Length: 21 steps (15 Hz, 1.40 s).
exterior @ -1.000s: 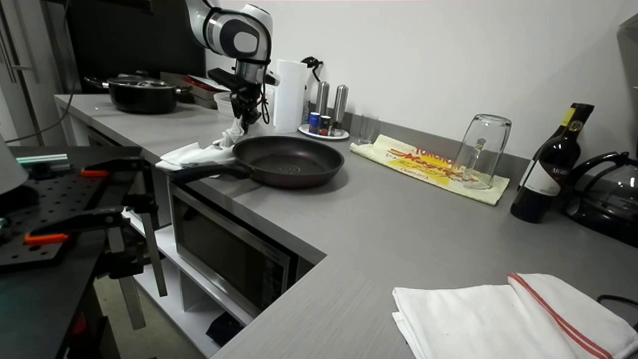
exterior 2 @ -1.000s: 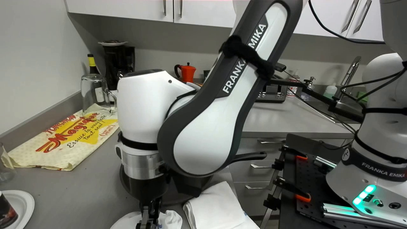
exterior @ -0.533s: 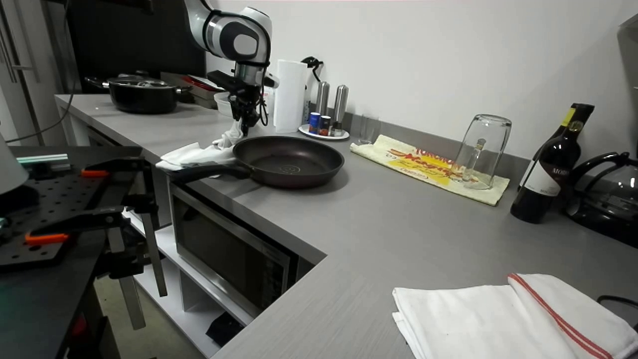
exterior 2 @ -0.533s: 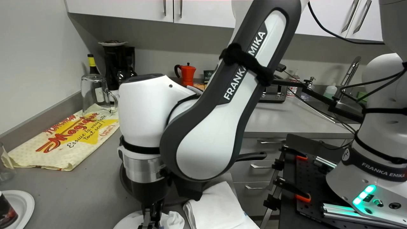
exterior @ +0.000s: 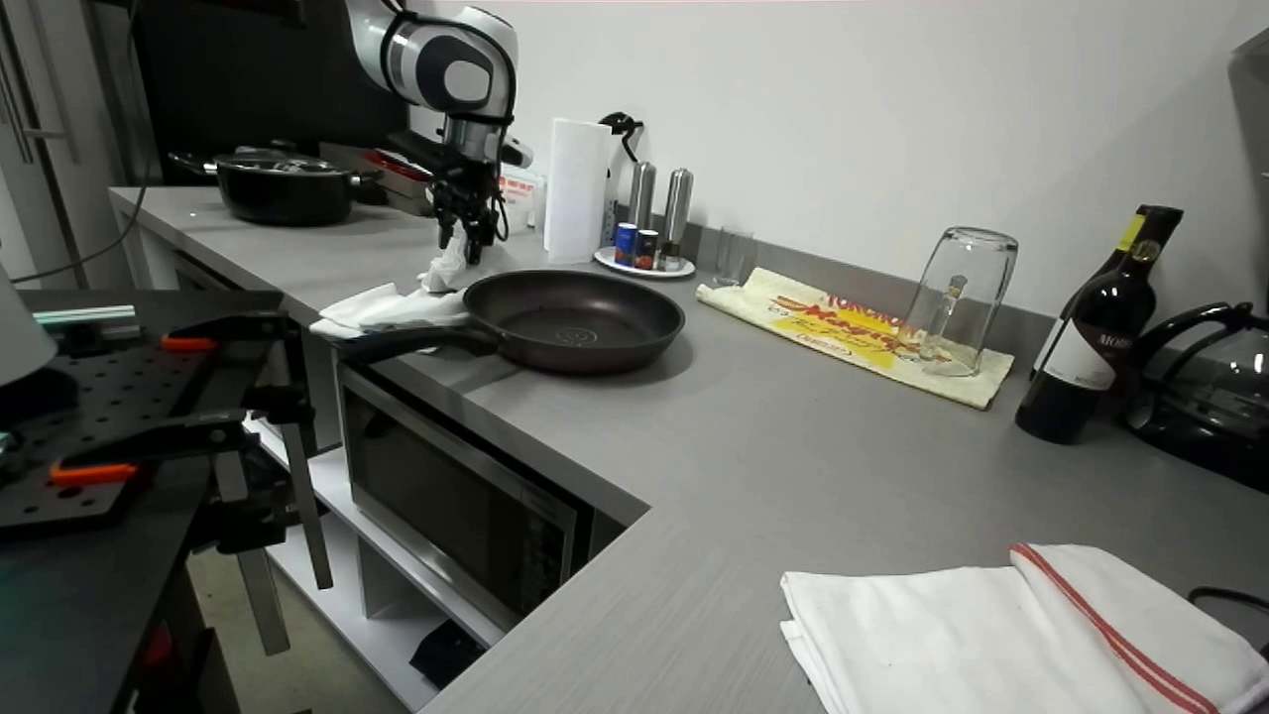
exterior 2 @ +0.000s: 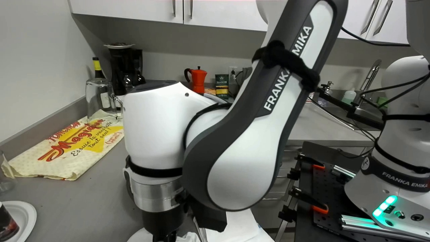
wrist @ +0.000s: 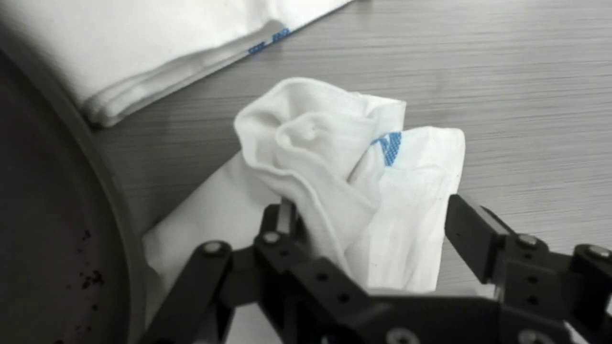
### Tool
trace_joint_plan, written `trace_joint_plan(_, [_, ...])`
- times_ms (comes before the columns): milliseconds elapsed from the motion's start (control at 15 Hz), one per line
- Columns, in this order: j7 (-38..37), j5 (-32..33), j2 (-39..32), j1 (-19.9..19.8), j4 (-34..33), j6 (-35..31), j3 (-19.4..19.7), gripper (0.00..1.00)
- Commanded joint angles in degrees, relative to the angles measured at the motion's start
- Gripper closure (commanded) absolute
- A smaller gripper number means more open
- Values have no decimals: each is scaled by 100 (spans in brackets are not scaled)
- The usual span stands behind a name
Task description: Wipe the pan with a dish cloth
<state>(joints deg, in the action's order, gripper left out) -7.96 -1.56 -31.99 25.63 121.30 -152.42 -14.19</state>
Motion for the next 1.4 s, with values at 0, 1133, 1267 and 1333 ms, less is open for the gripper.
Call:
trace_joint_plan(0, [-303, 166, 518, 194, 437, -28, 33, 0])
trace_joint_plan(1133, [-1111, 2229, 2021, -162, 752, 509, 930, 0])
trace_joint_plan(1267, [-685, 1777, 2273, -528, 929, 745, 746, 0])
trace_joint_plan(1333, [-373, 1453, 2429, -721, 1026, 887, 650, 0])
